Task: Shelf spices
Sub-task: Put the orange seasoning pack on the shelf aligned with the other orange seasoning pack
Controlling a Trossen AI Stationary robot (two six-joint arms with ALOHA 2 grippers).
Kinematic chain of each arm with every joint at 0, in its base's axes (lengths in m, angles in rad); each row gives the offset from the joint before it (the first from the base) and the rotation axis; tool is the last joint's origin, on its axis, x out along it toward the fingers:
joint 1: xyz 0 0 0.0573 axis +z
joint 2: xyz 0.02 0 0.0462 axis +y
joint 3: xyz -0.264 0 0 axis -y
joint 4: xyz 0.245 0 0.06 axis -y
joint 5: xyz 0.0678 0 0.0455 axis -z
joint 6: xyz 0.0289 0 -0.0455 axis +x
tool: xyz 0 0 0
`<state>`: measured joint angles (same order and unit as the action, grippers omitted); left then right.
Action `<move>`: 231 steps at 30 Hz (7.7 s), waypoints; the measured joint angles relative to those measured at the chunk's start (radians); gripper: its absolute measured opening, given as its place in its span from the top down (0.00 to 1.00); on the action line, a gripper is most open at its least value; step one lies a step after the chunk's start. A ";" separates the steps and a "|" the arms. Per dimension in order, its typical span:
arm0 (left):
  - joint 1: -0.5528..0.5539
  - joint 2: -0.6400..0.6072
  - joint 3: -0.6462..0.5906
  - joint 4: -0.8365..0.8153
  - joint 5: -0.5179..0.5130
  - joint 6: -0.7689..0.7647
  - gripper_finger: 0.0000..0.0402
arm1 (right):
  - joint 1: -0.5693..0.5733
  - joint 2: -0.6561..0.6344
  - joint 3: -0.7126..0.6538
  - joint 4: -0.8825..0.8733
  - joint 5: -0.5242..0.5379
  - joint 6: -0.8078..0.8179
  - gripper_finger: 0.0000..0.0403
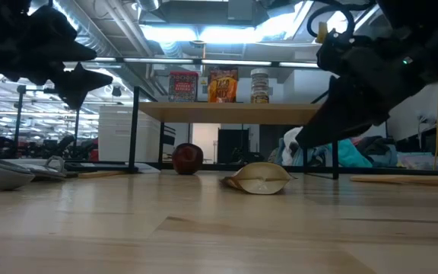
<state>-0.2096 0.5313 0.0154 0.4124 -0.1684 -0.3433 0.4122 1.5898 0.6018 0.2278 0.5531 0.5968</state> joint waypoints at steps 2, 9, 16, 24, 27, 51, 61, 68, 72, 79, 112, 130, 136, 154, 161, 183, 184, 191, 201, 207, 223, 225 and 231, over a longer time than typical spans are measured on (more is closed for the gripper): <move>0.000 0.056 0.021 0.025 0.000 0.013 0.41 | 0.000 0.000 0.000 0.000 0.010 0.015 0.44; 0.000 0.304 0.116 0.051 0.000 0.020 0.41 | 0.000 0.000 0.000 0.000 0.033 0.105 0.44; 0.000 0.612 0.242 0.051 -0.019 0.034 0.41 | 0.000 0.000 0.000 -0.060 0.061 0.341 0.44; 0.001 0.919 0.388 0.101 -0.023 0.056 0.41 | 0.000 0.014 0.000 -0.112 0.053 0.624 0.44; 0.003 1.002 0.426 0.149 -0.023 0.085 0.41 | -0.002 0.038 0.000 -0.063 0.017 0.682 0.44; 0.027 1.324 0.646 0.180 0.026 0.183 0.41 | -0.062 0.202 0.075 0.100 -0.118 0.858 0.44; 0.026 1.326 0.649 0.181 0.035 0.188 0.41 | -0.062 0.251 0.085 0.120 -0.108 0.936 0.44; 0.026 1.326 0.649 0.181 0.035 0.187 0.41 | -0.061 0.274 0.144 0.100 -0.107 0.903 0.44; 0.026 1.326 0.649 0.176 0.039 0.188 0.41 | -0.060 0.290 0.174 0.102 -0.117 0.888 0.44; 0.014 1.324 0.649 0.150 0.034 0.185 0.41 | -0.060 0.291 0.188 0.105 -0.170 0.887 0.44; -0.006 1.351 0.647 0.163 0.032 0.166 0.41 | -0.059 0.222 0.187 -0.020 -0.280 0.949 0.44; -0.006 1.354 0.646 0.198 0.037 0.168 0.41 | -0.058 0.343 0.197 0.250 -0.250 0.938 0.44; -0.007 1.354 0.646 0.201 0.037 0.168 0.41 | -0.058 0.345 0.218 0.240 -0.223 0.862 0.56; -0.004 1.338 0.645 0.184 0.032 0.200 0.41 | -0.057 0.347 0.224 0.221 -0.144 0.691 0.90; 0.017 1.241 0.644 0.034 0.022 0.193 0.41 | -0.060 0.347 0.222 0.228 -0.104 0.547 0.92; 0.028 0.974 0.645 -0.277 -0.129 0.118 0.41 | -0.058 0.345 0.223 0.300 -0.014 0.088 0.92; 0.028 0.974 0.645 -0.277 -0.133 0.115 0.41 | -0.058 0.345 0.223 0.301 -0.016 0.072 0.92; 0.029 0.975 0.645 -0.273 -0.134 0.087 0.41 | -0.036 0.345 0.223 0.344 -0.001 -0.063 0.92; 0.021 0.989 0.647 -0.129 -0.099 0.089 0.41 | -0.026 0.345 0.223 0.413 0.016 -0.177 0.92; 0.006 1.069 0.647 -0.026 -0.055 0.088 0.41 | -0.026 0.345 0.223 0.469 0.016 -0.268 0.92; 0.005 1.098 0.647 0.042 -0.053 0.188 0.93 | -0.027 0.344 0.222 0.468 0.073 -0.273 0.90; 0.005 1.098 0.647 0.043 -0.054 0.194 0.96 | -0.027 0.344 0.222 0.470 0.079 -0.283 0.87; 0.008 1.098 0.647 0.042 -0.105 0.225 0.96 | -0.027 0.344 0.224 0.480 0.145 -0.319 0.83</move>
<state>-0.2015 1.6291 0.6621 0.4545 -0.2731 -0.1182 0.3851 1.9343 0.8256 0.7073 0.6983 0.2781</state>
